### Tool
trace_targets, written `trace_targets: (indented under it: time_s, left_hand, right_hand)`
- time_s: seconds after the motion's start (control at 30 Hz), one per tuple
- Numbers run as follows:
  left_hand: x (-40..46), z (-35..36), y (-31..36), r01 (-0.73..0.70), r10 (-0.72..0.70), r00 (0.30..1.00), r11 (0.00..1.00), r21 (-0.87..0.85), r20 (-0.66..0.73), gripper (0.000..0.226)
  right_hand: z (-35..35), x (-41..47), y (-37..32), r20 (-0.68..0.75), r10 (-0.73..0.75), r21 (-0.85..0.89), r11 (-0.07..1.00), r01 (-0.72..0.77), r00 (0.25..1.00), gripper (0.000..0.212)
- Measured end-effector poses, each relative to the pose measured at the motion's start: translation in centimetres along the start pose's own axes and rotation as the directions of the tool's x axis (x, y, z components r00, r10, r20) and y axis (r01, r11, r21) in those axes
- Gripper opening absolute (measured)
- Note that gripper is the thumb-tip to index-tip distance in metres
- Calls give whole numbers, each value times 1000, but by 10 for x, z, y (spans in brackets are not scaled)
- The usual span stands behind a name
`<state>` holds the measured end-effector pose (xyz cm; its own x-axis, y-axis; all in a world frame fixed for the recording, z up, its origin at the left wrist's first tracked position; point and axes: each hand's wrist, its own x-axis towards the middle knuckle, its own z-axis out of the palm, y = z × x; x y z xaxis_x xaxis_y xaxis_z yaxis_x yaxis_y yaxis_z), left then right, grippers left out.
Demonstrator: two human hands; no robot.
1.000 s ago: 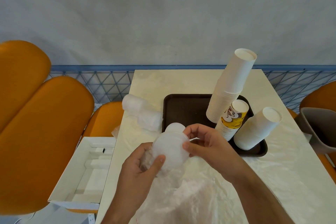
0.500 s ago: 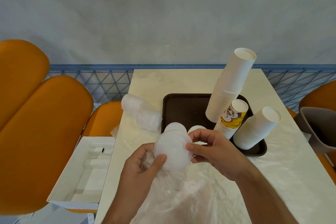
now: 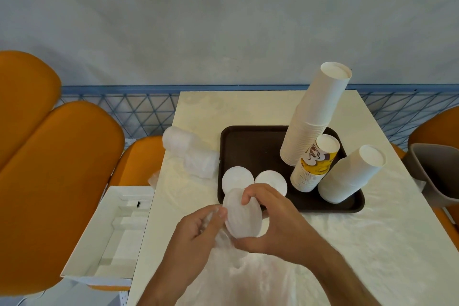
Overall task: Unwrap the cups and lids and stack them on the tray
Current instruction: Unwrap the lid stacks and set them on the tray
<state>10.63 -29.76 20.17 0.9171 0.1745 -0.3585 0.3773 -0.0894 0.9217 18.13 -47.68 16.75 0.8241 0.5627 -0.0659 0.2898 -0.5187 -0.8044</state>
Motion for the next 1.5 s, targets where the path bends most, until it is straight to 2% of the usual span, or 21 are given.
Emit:
trace_targets:
  time_s: [0.07, 0.13, 0.2, 0.27, 0.4, 0.53, 0.77, 0.97, 1.07, 1.13, 1.17, 1.2, 1.23, 1.27, 1.33, 1.4, 1.43, 1.5]
  left_hand:
    - [3, -2, 2, 8, -9, 999, 1000, -23, -41, 34]
    - [5, -6, 3, 12, -15, 994, 999, -34, -110, 33]
    - [7, -10, 3, 13, -19, 989, 999, -36, -147, 32]
    - [7, -12, 2, 16, -21, 988, 999, -39, -154, 33]
    - [7, -11, 2, 24, -32, 989, 998, -55, -145, 31]
    - [6, -12, 1, 26, -34, 991, 997, -67, -126, 31]
    - [8, -17, -2, 31, -43, 988, 996, -89, -147, 30]
    - [9, -15, -1, 0, -16, 986, 995, -100, -163, 26]
    - [11, -18, 0, -38, 4, 978, 987, -158, -206, 20]
    - [13, -20, 2, -69, 14, 969, 975, -213, -249, 16]
    - [14, -21, 3, -80, 11, 964, 965, -249, -266, 15]
    - [16, -22, 5, -88, 4, 961, 953, -290, -278, 14]
    - [17, -22, 7, -95, -6, 959, 936, -339, -283, 13]
    - [19, -22, 9, -102, -16, 958, 914, -393, -286, 13]
    - [21, -22, 15, -129, -25, 956, 858, -497, -291, 16]
    - [23, -22, 21, -174, -15, 950, 803, -570, -311, 22]
    - [24, -21, 23, -198, -11, 945, 778, -597, -328, 25]
    - [26, -18, 25, -235, -4, 932, 753, -615, -362, 28]
  right_hand:
    - [-7, 3, 10, -41, 85, 95, 992, -81, 996, 66]
    - [-16, 12, 25, -138, 172, 117, 981, -156, 975, 63]
    - [-21, 24, 45, -257, 235, 26, 971, -236, 937, 63]
    - [-20, 37, 64, -314, 294, -59, 943, -328, 903, 67]
    - [-8, 57, 95, -276, 354, -210, 885, -415, 894, 69]
    - [0, 64, 113, -216, 376, -245, 873, -422, 901, 67]
    - [7, 67, 119, -203, 357, -294, 866, -405, 912, 63]
    - [8, 67, 114, -171, 415, -292, 845, -448, 894, 58]
    - [4, 61, 98, -232, 393, -293, 844, -449, 890, 63]
    - [2, 55, 79, -313, 308, -230, 893, -387, 898, 55]
    - [1, 51, 67, -322, 295, -139, 925, -354, 900, 46]
    - [1, 48, 53, -280, 325, -2, 941, -338, 903, 37]
    - [2, 43, 41, -170, 376, 168, 922, -349, 911, 31]
    - [5, 38, 30, -2, 413, 349, 854, -386, 911, 31]
    - [12, 27, 21, 308, 363, 607, 637, -475, 880, 56]
    - [21, 16, 21, 484, 244, 706, 458, -540, 840, 83]
    - [26, 12, 21, 538, 178, 728, 393, -561, 824, 88]
    - [34, 7, 14, 585, 65, 758, 312, -573, 809, 84]
